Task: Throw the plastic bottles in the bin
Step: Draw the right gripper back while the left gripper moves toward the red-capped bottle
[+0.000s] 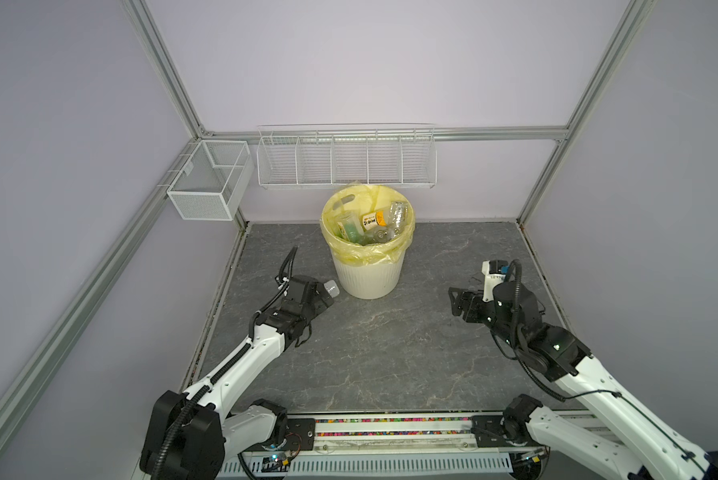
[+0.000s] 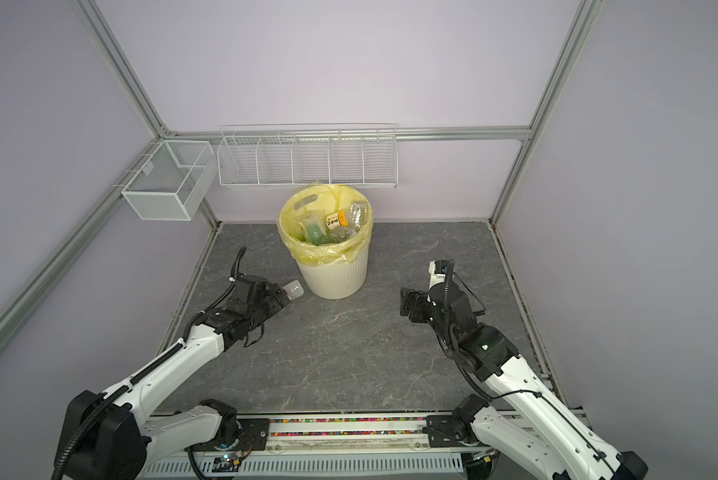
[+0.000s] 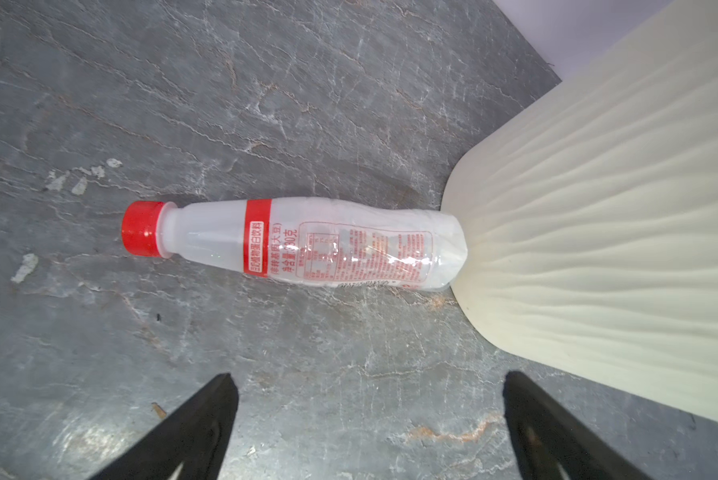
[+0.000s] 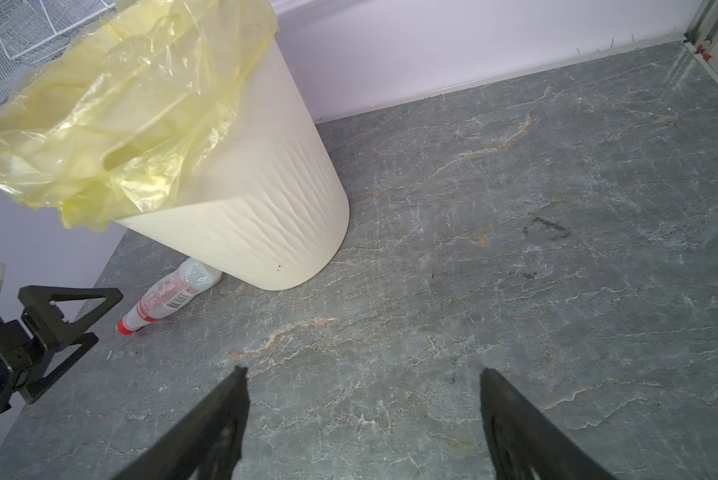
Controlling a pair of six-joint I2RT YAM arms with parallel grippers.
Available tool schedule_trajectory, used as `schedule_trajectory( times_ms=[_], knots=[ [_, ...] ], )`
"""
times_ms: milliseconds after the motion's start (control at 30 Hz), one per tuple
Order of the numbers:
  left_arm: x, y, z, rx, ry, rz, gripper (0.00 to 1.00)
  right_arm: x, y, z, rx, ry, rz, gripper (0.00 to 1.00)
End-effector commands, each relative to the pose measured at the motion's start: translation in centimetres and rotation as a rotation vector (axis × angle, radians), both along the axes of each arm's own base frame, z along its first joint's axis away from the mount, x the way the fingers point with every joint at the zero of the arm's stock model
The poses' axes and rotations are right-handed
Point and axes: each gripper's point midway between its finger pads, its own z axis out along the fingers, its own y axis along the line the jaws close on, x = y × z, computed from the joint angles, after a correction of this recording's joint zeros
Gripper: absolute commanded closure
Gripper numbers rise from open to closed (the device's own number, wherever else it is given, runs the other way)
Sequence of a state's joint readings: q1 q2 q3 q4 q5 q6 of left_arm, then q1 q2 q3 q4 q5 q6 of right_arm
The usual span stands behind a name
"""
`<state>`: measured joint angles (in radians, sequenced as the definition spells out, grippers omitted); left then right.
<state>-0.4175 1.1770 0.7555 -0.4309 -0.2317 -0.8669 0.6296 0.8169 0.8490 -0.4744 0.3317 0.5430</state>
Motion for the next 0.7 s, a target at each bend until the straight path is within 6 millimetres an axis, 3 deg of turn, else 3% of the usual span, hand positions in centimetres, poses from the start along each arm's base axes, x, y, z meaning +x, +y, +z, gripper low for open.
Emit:
schedule_trajectory(
  times_ms=[0,233,667],
  knots=[
    [-0.3,1.0,0.3,0.036,0.05,0.045,0.01,-0.1,-0.1,-0.8,0.015,0.015,-0.013,0.12],
    [-0.1,1.1,1.0,0.02,0.064,0.08,0.0,-0.3,-0.4,-1.0,0.024,0.014,-0.018,0.12],
    [-0.1,4.4,2.3,-0.138,0.033,0.381,0.01,-1.0,-0.8,-1.4,0.037,0.012,-0.022,0.12]
  ],
)
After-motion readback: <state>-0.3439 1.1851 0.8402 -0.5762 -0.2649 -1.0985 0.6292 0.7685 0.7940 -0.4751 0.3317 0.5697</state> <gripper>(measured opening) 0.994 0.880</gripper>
